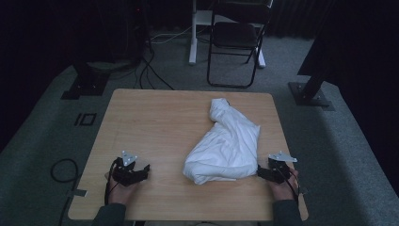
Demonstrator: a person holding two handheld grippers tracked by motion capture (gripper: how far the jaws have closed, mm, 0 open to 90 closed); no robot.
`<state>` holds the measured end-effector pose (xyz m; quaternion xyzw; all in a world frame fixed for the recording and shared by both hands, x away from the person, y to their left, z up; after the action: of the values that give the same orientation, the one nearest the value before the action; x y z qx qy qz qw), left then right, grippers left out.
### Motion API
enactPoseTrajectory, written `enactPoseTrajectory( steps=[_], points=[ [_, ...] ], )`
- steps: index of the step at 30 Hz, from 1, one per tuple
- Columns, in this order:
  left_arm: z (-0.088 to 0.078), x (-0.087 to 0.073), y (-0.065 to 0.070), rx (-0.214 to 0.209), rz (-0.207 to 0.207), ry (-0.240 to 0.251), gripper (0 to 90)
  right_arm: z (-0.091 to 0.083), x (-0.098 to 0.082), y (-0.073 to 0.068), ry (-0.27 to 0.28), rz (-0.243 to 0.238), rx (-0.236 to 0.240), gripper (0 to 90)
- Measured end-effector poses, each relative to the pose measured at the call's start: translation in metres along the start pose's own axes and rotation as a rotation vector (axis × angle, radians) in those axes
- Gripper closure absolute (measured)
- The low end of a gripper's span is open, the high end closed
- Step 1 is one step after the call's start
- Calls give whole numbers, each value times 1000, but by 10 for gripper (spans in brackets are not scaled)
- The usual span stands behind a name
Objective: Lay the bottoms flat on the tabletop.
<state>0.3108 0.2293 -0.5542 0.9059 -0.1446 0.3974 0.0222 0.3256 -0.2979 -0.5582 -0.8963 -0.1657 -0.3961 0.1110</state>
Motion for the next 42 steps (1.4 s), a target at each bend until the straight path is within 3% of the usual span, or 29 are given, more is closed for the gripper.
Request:
enactPoseTrajectory(
  steps=[11, 13, 22, 27, 33, 42],
  points=[
    [-1, 0, 0, 1, -3, 1, 263, 0, 0, -1, 1, 13, -13, 296],
    [-1, 0, 0, 2, -10, 8, 326, 0, 0, -2, 0, 13, -14, 290],
    [-1, 1, 5, -17, 9, 12, 394, 1, 0, -2, -5, 2, -2, 255],
    [-3, 6, 10, -55, 14, 4, 421, 0, 0, -2, -5, -1, 0, 257],
    [-10, 21, 22, -112, 22, 39, 421, 0, 0, -2, -5, -1, 1, 257],
    [-17, 47, 41, -162, 85, 70, 419, 0, -1, -2, -4, -5, 5, 257]
  ],
)
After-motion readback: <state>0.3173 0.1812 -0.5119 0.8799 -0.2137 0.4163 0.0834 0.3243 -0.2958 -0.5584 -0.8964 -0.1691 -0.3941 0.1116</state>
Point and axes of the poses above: each handheld gripper's, and its own axes: z roughly forward along the jaws, x roughly out of its top, y roughly to its right, the point moved 1 cm from there along z, roughly forward along the jaws, and after that the axes turned 5 degrees about x, right-handed, at the moved point
